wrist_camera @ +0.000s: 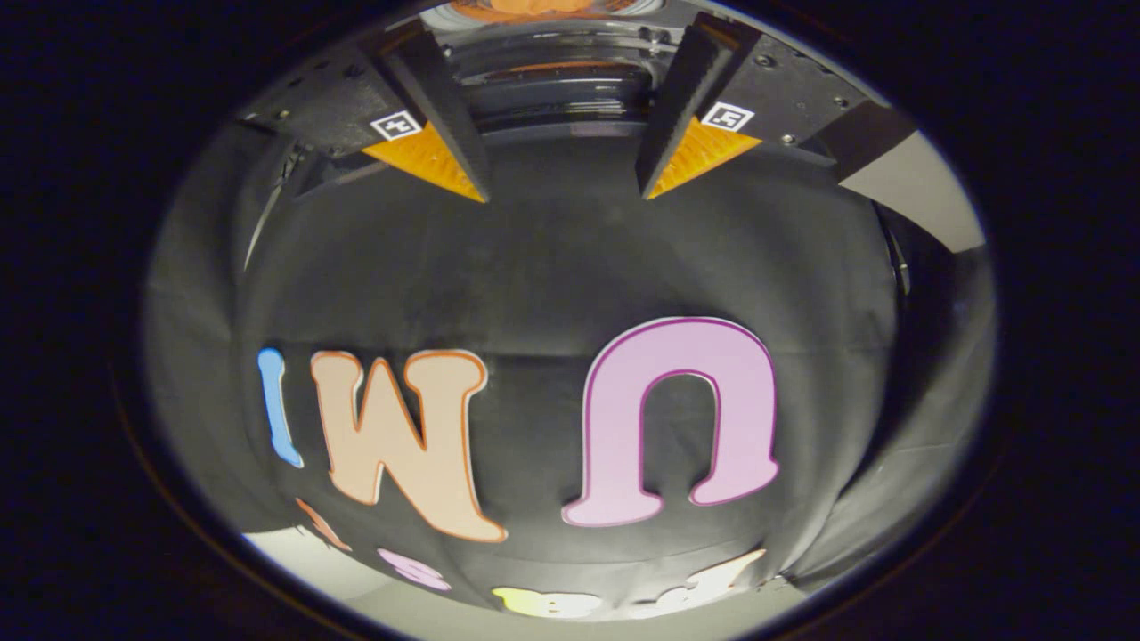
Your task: Put the clothes into the washing machine and then close the washing machine lid.
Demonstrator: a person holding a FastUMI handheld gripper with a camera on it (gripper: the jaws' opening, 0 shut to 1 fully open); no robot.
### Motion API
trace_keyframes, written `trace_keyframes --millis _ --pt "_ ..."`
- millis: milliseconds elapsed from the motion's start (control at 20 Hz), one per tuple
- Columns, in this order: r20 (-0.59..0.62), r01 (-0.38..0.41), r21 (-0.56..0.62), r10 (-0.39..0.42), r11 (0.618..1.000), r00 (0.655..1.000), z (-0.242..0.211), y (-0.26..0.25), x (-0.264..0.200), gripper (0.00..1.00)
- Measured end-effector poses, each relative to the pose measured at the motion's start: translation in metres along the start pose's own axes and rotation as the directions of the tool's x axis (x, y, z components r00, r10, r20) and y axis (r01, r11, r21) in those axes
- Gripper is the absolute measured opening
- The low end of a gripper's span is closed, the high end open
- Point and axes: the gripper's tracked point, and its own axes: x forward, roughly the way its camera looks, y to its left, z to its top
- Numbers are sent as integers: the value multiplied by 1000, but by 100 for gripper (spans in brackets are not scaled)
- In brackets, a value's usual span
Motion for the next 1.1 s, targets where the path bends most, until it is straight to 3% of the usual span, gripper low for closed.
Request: trace_keyframes --millis 200,1100 --pt "-18 -3 -3 3 1000 1000 -5 -2 -17 98" --pt "108 -6 0 6 1000 994 -19 -15 -83 98"
